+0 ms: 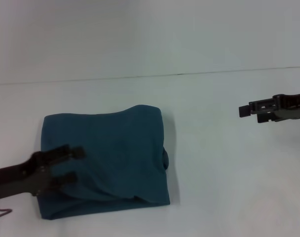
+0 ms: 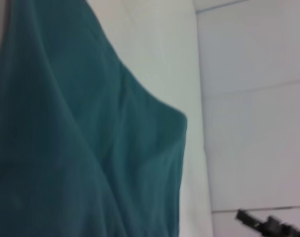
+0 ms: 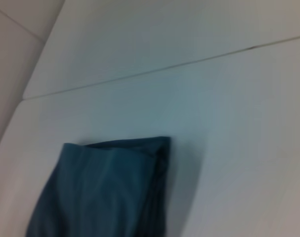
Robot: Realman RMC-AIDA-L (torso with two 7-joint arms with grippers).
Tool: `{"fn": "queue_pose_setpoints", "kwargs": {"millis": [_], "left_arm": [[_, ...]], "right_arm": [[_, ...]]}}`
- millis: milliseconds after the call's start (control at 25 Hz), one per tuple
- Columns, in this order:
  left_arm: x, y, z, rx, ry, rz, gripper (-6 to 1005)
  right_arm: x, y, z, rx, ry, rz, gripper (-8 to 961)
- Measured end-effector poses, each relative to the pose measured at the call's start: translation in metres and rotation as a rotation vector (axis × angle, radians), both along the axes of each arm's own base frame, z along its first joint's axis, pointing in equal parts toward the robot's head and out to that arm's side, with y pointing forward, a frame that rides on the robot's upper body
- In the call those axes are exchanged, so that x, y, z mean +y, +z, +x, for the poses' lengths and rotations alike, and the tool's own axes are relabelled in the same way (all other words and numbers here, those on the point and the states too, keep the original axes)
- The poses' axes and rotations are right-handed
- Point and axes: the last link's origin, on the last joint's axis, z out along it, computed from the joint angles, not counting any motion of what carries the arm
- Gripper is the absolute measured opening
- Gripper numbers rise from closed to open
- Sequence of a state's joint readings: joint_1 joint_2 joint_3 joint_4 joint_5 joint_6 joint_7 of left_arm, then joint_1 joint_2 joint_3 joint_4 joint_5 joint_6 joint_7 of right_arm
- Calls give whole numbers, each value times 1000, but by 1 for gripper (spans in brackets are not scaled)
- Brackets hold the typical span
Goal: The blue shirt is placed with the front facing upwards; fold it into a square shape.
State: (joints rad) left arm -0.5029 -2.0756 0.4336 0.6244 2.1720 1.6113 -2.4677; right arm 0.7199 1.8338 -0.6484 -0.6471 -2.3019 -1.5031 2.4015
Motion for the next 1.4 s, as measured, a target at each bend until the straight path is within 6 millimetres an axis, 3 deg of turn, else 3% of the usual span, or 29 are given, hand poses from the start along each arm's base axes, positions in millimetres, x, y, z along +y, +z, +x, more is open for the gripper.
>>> {"fn": "queue_pose_setpoints", "kwargs": {"millis": [200, 560, 880, 1080, 1200, 1320, 1400], "left_arm": [[5, -23, 12, 13, -35, -28, 933], [13, -66, 51, -31, -98, -110, 933], [11, -81, 39, 58, -47, -146, 933], [11, -74, 41, 54, -88, -143, 933], [5, -47, 49, -42, -211, -79, 932], [-5, -18, 51, -72, -392, -18, 932], [-18, -5, 48, -41, -576, 31, 932]], "right_arm": [[2, -2, -13, 47, 4, -21, 915], [0, 1, -7, 56, -14, -1, 915], [-3, 4, -1, 61, -28, 9, 915], [-3, 5, -1, 63, -20, 12, 915], [-6, 5, -5, 76, 33, 3, 915], [-14, -1, -18, 109, 219, -26, 915], [-27, -20, -31, 131, 450, -66, 915]]}}
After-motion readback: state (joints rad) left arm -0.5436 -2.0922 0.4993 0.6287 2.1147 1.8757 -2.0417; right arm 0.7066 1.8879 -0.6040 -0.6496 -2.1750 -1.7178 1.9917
